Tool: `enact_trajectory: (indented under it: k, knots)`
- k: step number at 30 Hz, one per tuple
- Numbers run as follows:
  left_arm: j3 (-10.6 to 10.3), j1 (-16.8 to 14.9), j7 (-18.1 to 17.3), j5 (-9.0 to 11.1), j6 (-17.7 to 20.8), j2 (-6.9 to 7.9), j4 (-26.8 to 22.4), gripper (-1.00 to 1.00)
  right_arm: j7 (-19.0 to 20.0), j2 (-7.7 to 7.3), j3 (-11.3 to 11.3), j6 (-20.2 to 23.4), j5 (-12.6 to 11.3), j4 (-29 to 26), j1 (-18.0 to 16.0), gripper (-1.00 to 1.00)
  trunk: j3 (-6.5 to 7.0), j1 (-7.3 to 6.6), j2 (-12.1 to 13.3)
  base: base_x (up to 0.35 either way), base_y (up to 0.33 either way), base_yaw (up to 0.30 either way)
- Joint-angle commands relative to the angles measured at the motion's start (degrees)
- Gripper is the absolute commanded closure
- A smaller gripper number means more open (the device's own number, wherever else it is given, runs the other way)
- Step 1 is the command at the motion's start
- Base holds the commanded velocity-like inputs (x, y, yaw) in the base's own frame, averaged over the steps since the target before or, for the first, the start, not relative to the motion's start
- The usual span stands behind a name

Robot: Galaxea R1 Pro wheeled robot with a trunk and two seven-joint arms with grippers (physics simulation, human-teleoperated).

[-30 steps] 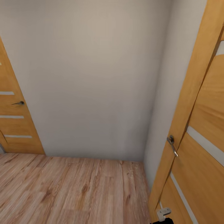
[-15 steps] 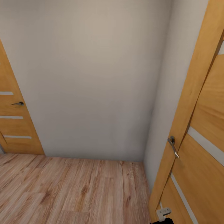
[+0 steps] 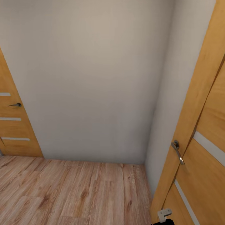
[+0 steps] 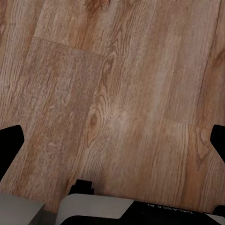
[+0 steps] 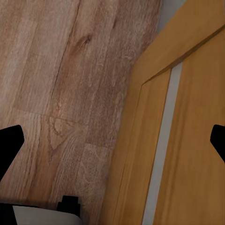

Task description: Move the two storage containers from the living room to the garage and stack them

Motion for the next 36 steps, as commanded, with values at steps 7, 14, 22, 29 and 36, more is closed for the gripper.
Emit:
enact_trajectory:
  k: [7,14,22,29,36]
  knots:
    - [0.0,-0.1,0.1,0.2,-0.2,-0.07,0.1,-1.0,-0.2,0.0,0.4,-0.3,0.3,0.2,-0.1,-1.0,-0.13,0.04,-0.1,0.001,0.0,0.0]
    - [0.0,-0.1,0.1,0.2,-0.2,-0.04,0.1,-1.0,-0.2,0.0,0.4,-0.3,0.3,0.2,-0.1,-1.0,-0.13,0.04,-0.1,0.017,0.0,0.0]
    - [0.0,-0.1,0.2,0.2,-0.1,-0.06,0.1,-1.0,-0.2,-0.01,0.4,-0.3,0.3,0.2,-0.1,-1.0,-0.13,0.04,-0.1,0.293,0.0,0.0]
    - [0.0,-0.1,0.1,0.2,-0.1,-0.08,0.1,-1.0,-0.2,0.0,0.4,-0.3,0.3,0.2,-0.1,-1.0,-0.13,0.04,-0.1,0.256,0.0,0.0]
    - [0.0,-0.1,0.1,0.2,-0.2,-0.05,0.1,-1.0,-0.2,0.0,0.4,-0.3,0.3,0.2,-0.1,-1.0,-0.13,0.04,-0.1,0.029,0.0,0.0]
